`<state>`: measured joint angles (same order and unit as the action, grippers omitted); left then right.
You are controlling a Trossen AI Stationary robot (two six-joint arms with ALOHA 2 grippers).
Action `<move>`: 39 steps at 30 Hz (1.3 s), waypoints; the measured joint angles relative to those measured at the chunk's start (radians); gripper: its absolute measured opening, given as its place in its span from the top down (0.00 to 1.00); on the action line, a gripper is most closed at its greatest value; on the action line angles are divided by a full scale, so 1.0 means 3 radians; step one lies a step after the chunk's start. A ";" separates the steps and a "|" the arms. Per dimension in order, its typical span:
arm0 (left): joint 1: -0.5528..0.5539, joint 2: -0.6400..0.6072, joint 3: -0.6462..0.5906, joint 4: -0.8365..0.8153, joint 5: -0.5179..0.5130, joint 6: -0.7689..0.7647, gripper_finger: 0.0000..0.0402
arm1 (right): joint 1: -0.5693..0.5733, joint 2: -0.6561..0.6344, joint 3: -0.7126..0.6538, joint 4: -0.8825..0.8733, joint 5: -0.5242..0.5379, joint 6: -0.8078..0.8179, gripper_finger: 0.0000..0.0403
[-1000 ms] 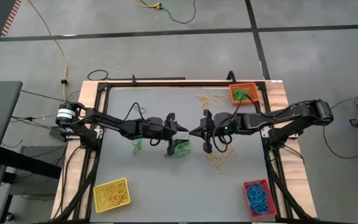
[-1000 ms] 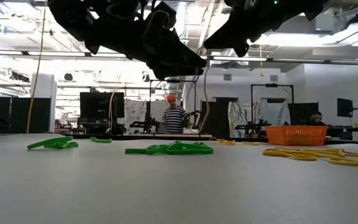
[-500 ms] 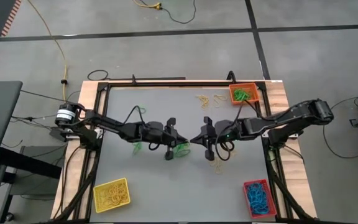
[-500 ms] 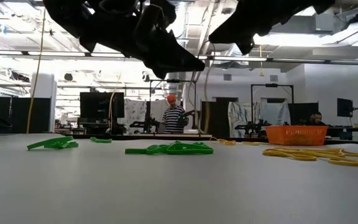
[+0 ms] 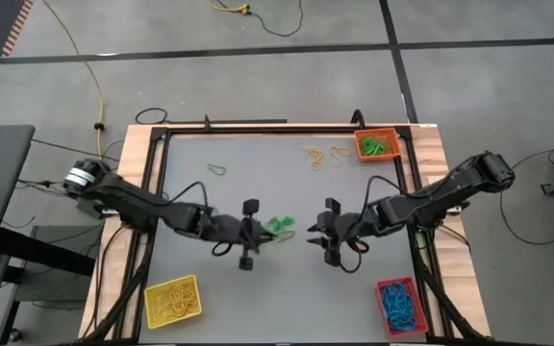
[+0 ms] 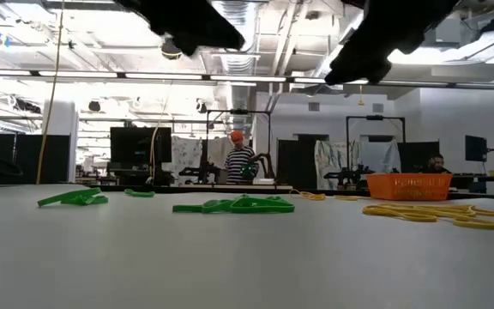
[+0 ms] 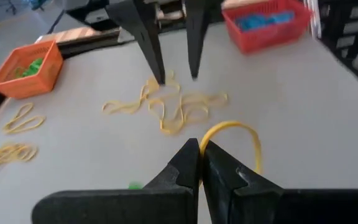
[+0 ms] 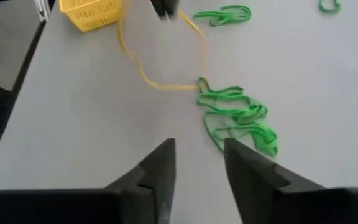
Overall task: Sort rubber bands into baskets
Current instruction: Put the yellow rubber band into the yellow bin
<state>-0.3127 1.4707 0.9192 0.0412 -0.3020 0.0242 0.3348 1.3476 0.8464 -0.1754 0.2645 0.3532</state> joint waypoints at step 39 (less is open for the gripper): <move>-0.2452 -0.0144 0.1390 -0.3996 0.0112 -0.2987 1.00 | 0.0518 0.0002 0.0001 -0.0187 0.0359 0.0405 0.44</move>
<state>-1.0482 1.4275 1.3362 -1.1577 -0.2685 -0.8718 0.4901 1.3481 0.8467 -0.2314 0.3721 0.4747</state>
